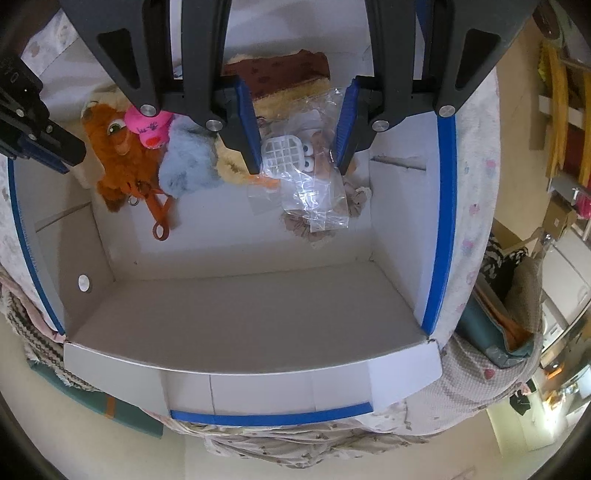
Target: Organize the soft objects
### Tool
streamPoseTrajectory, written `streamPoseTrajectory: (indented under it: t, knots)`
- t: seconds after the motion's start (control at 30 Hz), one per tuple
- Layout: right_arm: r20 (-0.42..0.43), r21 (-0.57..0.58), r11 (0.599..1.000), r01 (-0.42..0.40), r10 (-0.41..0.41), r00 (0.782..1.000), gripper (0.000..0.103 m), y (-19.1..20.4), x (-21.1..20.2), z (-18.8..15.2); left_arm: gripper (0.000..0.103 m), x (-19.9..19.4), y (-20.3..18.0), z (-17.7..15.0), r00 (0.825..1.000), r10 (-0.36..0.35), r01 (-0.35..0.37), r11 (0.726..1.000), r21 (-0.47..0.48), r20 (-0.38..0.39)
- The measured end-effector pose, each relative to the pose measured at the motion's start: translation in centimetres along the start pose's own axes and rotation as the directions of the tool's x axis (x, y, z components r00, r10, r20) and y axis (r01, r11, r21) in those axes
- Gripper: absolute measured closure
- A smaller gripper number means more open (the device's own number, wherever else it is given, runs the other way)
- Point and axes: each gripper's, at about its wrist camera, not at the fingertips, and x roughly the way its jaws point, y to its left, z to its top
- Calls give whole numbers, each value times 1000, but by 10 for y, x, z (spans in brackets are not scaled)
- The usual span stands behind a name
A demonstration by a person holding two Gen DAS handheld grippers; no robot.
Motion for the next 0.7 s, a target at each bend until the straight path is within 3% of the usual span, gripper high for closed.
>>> streamPoseTrajectory:
  t: [0.1,0.13,0.17,0.27,0.57,0.7]
  knots:
    - [8,22,999,-25,25,1000,59,-3,-3,1,68,-3,1,-1,1000,5,-5,1000,-2,-4]
    - [17,34,999,-35,35,999,43,-4,-5,1,67,-7,1,-1,1000,4,-4,1000,-6,10]
    - [29,45,998,-46,45,999,36,-5,-7,1,66,-12,3,-2,999,1,-1,1000,-11,34]
    - [62,54,996,-76,72,995,32,-4,-15,3,53,-23,5,-2,998,15,-15,1000,-7,63]
    - [132,-7,996,-86,86,988,2,13,-33,-1,45,-50,23,-8,996,-11,14,999,-40,93]
    - [181,-18,998,-67,69,981,0,17,-48,-8,45,-69,30,-19,993,-28,33,999,-39,115]
